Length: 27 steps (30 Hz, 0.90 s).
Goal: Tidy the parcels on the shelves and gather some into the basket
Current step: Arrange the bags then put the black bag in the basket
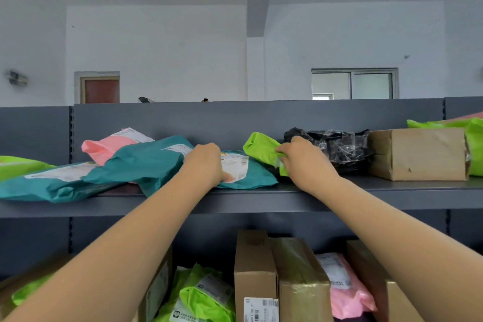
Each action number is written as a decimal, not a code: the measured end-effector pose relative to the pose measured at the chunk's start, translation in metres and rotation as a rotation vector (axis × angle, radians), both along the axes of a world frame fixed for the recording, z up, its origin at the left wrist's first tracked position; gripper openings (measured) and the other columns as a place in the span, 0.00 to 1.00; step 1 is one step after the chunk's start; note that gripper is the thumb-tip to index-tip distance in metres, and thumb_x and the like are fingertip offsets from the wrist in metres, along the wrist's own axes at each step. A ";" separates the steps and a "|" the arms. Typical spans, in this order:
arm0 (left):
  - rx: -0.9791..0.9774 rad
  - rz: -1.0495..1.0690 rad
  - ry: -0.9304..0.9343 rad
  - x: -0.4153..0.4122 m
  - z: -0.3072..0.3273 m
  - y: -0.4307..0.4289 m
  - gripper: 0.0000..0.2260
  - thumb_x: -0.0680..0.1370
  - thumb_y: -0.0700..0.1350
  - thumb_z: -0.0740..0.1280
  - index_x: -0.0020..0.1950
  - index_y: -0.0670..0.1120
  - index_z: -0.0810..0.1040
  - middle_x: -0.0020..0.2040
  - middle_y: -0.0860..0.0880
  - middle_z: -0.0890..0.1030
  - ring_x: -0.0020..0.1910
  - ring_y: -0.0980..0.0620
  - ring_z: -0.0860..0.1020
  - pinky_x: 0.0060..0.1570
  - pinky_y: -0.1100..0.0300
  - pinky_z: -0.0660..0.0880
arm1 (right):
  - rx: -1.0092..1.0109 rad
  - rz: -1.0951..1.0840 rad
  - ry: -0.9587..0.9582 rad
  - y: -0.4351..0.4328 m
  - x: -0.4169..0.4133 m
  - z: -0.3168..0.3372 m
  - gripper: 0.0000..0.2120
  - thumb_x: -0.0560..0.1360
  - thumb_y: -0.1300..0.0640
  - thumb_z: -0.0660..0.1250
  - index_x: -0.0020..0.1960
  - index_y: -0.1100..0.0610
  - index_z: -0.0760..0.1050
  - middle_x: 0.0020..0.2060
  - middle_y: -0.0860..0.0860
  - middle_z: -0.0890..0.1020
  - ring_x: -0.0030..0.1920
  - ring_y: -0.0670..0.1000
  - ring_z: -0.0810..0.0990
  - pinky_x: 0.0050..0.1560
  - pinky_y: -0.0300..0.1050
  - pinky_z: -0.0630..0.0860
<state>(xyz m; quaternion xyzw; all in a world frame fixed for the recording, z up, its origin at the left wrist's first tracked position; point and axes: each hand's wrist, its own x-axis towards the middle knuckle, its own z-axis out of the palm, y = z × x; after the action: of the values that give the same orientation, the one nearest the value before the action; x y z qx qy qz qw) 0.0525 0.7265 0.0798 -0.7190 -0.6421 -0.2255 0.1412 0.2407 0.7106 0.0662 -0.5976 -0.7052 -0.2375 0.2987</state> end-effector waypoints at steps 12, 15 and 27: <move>0.271 -0.083 -0.050 -0.007 -0.011 -0.006 0.13 0.81 0.47 0.58 0.59 0.39 0.73 0.61 0.39 0.76 0.60 0.42 0.73 0.55 0.54 0.67 | 0.024 0.344 0.200 -0.004 -0.023 0.008 0.14 0.77 0.52 0.65 0.61 0.53 0.78 0.48 0.52 0.80 0.52 0.54 0.77 0.57 0.49 0.72; 0.354 -0.328 -0.125 0.006 -0.008 -0.006 0.17 0.81 0.49 0.59 0.66 0.43 0.73 0.67 0.44 0.73 0.67 0.46 0.69 0.63 0.56 0.63 | 0.149 0.229 0.208 -0.001 0.009 0.018 0.16 0.77 0.53 0.64 0.64 0.54 0.75 0.55 0.56 0.77 0.58 0.56 0.74 0.58 0.48 0.70; 0.032 -0.497 0.079 0.059 -0.013 0.023 0.16 0.79 0.55 0.62 0.65 0.53 0.76 0.69 0.54 0.71 0.71 0.49 0.61 0.70 0.57 0.57 | -0.267 -0.393 -0.204 0.021 0.127 0.043 0.36 0.75 0.43 0.66 0.75 0.54 0.54 0.68 0.57 0.69 0.68 0.61 0.67 0.68 0.62 0.58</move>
<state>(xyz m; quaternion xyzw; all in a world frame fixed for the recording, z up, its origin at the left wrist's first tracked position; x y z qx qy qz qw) 0.1118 0.7499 0.0664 -0.8608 -0.4359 -0.2350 0.1179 0.3679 0.7319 0.1095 -0.7304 -0.6269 -0.2547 0.0926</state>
